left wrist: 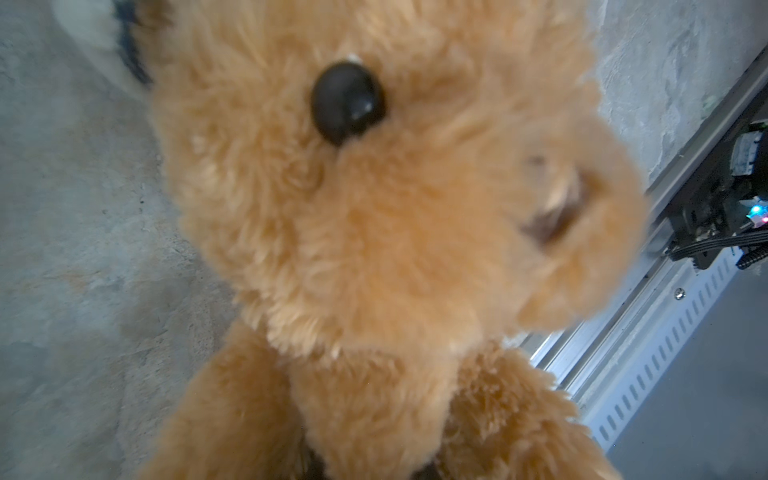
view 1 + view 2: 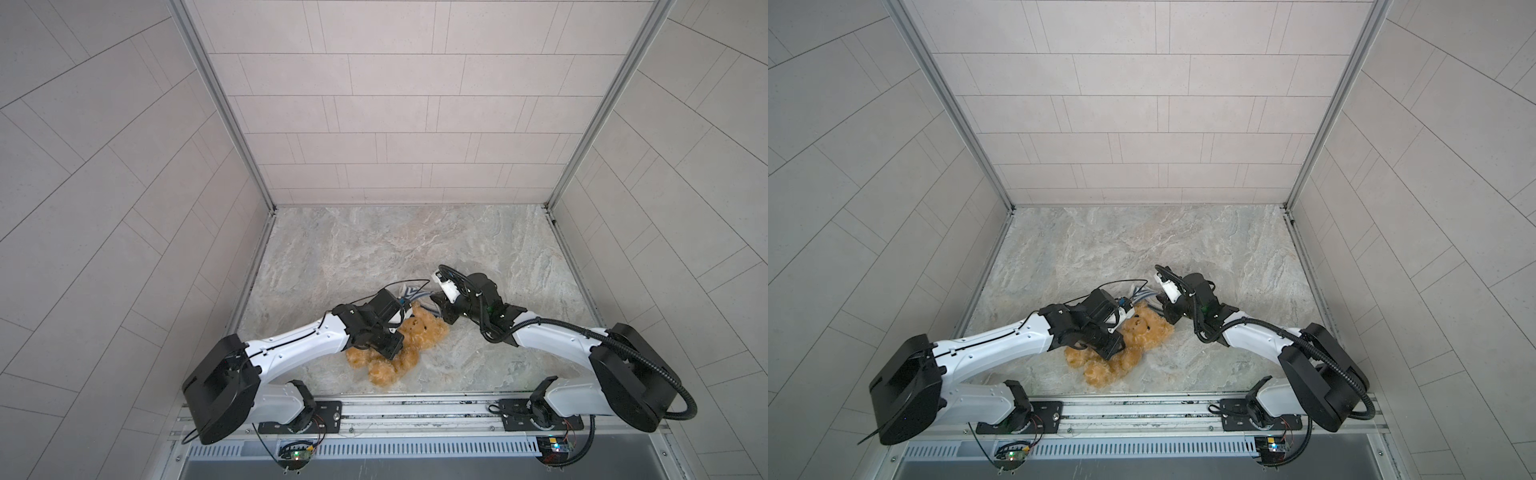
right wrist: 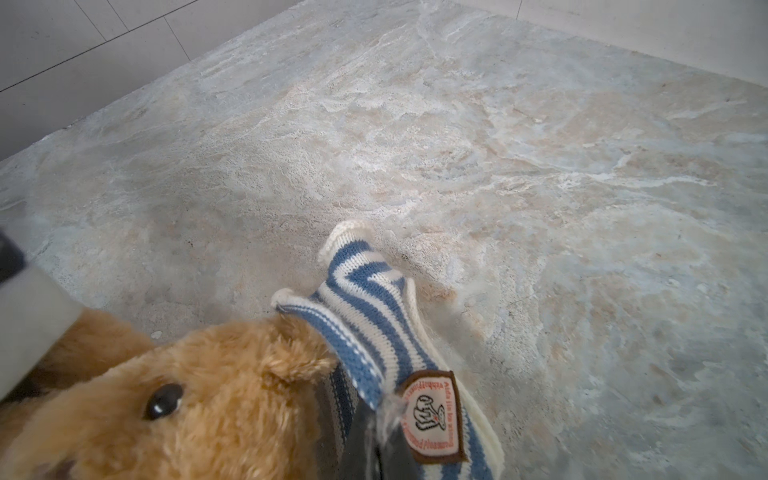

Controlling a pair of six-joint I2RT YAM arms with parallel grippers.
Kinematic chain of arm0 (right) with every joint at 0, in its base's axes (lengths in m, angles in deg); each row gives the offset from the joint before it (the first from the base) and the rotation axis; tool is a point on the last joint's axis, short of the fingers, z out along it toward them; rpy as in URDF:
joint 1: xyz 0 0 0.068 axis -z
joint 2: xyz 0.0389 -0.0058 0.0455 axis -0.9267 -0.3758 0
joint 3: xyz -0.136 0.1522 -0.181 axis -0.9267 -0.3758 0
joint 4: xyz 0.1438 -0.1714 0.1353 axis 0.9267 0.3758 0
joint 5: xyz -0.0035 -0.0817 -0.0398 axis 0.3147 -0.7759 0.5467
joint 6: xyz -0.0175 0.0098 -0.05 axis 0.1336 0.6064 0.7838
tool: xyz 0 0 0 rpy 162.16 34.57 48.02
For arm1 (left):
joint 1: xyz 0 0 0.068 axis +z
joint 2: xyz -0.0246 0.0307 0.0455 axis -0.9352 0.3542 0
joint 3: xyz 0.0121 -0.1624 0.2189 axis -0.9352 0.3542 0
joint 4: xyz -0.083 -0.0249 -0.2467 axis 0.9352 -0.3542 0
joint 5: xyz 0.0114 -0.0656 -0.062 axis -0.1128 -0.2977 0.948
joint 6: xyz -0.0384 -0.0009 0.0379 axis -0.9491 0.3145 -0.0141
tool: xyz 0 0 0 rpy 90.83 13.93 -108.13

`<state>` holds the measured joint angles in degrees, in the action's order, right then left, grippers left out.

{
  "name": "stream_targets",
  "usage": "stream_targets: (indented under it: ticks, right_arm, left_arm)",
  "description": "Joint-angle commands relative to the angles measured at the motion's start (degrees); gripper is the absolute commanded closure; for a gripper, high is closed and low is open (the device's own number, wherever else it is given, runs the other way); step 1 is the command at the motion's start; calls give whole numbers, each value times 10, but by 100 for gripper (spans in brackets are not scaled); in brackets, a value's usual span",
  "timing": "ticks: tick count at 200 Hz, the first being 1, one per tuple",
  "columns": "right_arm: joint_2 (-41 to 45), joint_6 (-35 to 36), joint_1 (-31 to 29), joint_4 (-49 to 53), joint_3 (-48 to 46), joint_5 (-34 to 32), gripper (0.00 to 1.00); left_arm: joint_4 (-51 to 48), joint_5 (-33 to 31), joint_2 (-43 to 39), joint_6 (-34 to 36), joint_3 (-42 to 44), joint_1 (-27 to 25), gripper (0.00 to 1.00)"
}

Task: Dress the teddy bear
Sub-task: 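Tilt the bear toward the right gripper while the right raises the sweater over its head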

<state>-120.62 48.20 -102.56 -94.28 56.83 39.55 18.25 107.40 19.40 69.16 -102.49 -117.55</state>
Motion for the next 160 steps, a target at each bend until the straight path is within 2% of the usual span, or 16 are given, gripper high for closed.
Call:
stream_targets:
  ticks: [1, 58, 133, 160]
  right_arm:
    - [14, 24, -5, -1, -3, 10, 100]
    - [20, 42, -15, 14, -2, 9, 100]
    - [28, 60, -31, 39, 10, 4, 100]
    - [26, 65, -40, 63, 27, 5, 100]
  left_arm:
    - [-8, 33, 13, -13, -6, 21, 100]
    - [51, 108, 10, -49, 34, 78, 100]
    - [47, 84, 7, -72, 60, 129, 100]
    - [35, 56, 7, -61, 53, 132, 100]
